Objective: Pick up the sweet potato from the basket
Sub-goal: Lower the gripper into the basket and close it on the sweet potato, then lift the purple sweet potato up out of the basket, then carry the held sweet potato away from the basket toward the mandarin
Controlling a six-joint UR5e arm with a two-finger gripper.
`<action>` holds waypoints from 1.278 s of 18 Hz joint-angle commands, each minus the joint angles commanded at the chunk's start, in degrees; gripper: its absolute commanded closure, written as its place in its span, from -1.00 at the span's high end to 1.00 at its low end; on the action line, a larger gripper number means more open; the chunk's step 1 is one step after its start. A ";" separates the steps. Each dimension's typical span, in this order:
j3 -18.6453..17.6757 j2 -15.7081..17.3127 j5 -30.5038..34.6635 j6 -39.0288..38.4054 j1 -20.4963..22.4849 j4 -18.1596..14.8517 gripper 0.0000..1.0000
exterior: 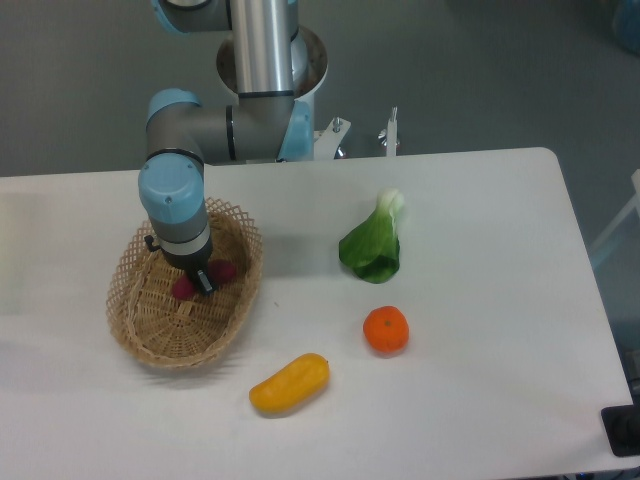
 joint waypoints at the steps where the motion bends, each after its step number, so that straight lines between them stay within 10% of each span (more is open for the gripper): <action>1: 0.09 0.18 -0.09 0.09 0.09 0.00 -0.74; 23: 12.04 2.82 -0.09 -1.41 15.28 -0.97 -0.73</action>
